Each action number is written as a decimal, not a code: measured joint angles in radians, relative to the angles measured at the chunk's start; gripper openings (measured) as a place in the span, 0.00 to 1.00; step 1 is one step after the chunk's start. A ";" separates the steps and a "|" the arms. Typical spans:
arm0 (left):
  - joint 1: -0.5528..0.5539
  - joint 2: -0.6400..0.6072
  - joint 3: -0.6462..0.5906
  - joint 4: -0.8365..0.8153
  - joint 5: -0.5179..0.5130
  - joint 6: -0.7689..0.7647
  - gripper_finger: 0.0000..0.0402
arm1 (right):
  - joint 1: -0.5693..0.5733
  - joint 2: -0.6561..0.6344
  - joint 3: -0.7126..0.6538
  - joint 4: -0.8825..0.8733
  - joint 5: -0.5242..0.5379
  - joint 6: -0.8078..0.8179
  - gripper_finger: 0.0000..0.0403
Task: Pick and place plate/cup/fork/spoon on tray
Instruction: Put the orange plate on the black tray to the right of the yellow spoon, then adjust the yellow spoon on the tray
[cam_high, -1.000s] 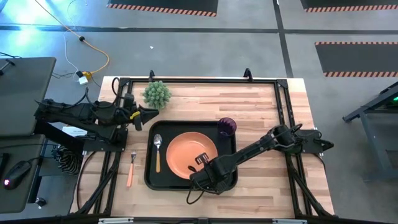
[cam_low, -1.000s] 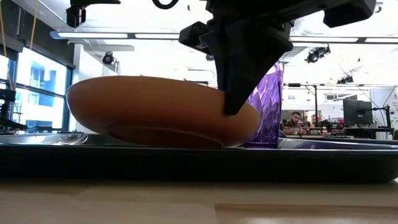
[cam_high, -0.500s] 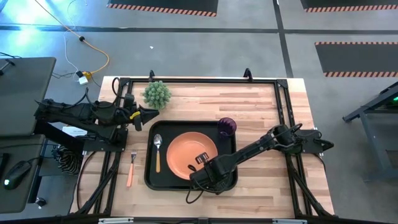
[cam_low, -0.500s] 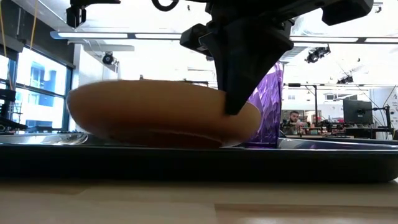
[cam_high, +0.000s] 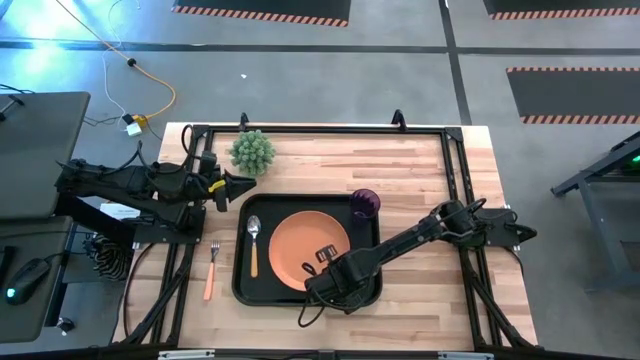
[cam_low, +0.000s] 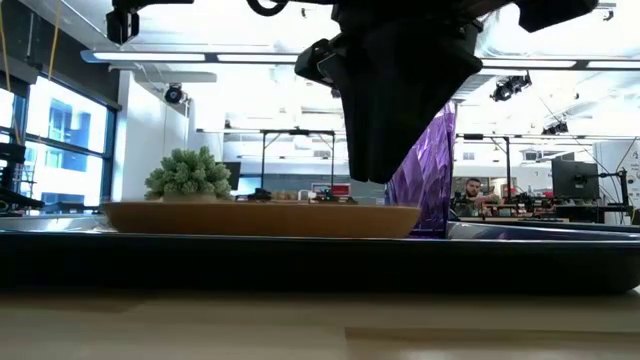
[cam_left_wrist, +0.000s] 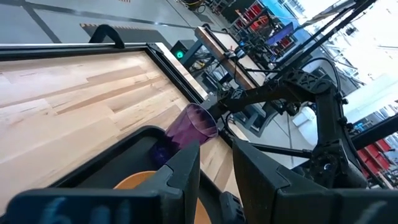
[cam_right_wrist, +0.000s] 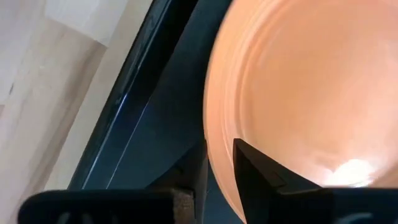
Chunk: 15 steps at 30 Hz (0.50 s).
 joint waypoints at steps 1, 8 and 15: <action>0.000 0.000 0.000 -0.001 0.001 0.000 0.21 | 0.000 0.000 0.006 -0.001 0.000 0.007 0.17; 0.000 0.000 0.000 -0.033 0.014 -0.088 0.21 | 0.000 -0.001 0.120 -0.032 0.113 0.046 0.17; 0.000 0.000 0.000 -0.038 0.077 -0.089 0.21 | -0.021 -0.002 0.258 -0.090 0.229 0.114 0.17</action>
